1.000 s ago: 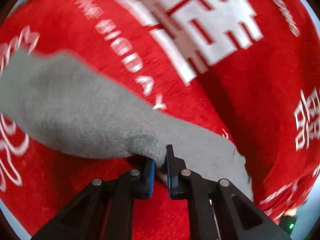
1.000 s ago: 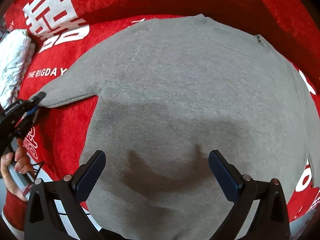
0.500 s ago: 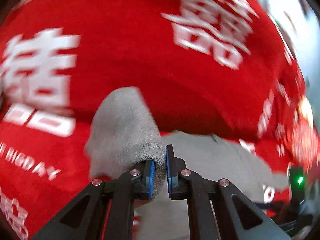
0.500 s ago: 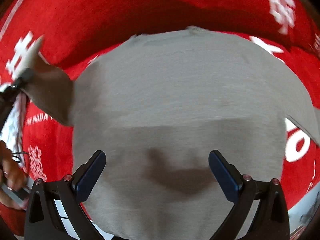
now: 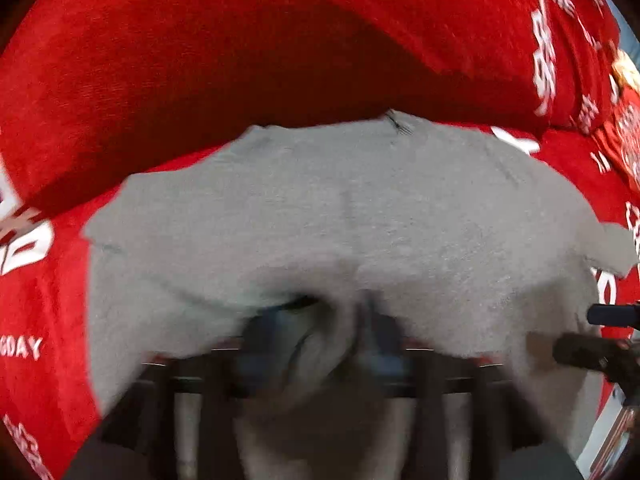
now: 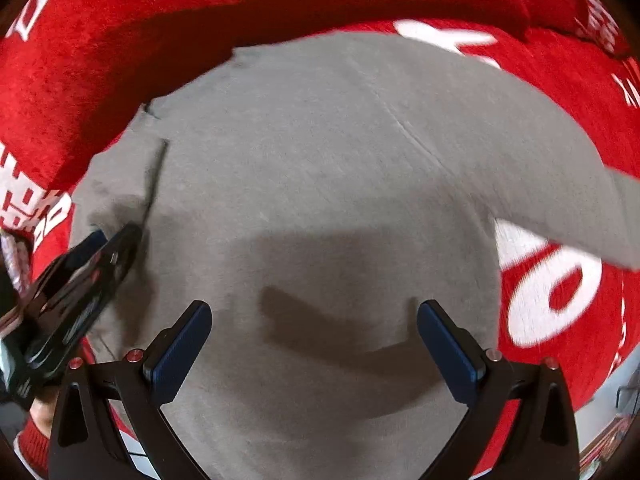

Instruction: Fold small clothes

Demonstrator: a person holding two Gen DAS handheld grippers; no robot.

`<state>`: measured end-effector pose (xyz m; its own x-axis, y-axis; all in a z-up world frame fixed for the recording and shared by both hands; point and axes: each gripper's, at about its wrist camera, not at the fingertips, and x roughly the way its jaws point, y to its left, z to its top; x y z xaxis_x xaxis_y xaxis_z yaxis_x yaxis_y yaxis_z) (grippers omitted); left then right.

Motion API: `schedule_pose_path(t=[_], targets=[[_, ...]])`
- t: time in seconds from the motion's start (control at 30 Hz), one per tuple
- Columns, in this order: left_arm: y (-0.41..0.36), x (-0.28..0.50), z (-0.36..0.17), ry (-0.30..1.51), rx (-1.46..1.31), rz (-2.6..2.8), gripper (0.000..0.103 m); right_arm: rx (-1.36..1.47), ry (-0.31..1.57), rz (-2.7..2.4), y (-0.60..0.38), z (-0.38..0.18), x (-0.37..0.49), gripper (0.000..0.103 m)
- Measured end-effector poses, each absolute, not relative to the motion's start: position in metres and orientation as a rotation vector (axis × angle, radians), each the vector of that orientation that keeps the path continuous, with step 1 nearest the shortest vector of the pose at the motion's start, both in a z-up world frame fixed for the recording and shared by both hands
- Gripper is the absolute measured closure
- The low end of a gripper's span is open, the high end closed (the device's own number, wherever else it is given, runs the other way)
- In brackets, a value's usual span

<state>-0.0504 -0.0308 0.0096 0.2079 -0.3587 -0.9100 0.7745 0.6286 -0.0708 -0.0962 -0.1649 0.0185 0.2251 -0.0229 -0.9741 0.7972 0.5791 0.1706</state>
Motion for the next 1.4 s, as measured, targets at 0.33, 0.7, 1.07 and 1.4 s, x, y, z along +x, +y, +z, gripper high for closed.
schedule_pose_path(t=[0.33,0.7,1.07,1.4], targets=[[0.095,-0.015,0.040,1.101,0.412,-0.474,0.021,0.260,1.216,-0.362,-0.092,0.052,0.081,0.001],[0.094,-0.015,0.011,1.124,0.402,-0.360,0.021,-0.136,1.240,-0.499,-0.064,-0.001,0.165,0.093],[0.107,0.009,-0.004,1.159,0.278,-0.319,0.021,1.285,0.686,-0.818,-0.220,-0.009,-0.057,0.048],[0.147,0.016,0.025,1.258,0.238,-0.440,0.021,1.451,0.679,-0.613,-0.189,-0.004,-0.086,0.037]])
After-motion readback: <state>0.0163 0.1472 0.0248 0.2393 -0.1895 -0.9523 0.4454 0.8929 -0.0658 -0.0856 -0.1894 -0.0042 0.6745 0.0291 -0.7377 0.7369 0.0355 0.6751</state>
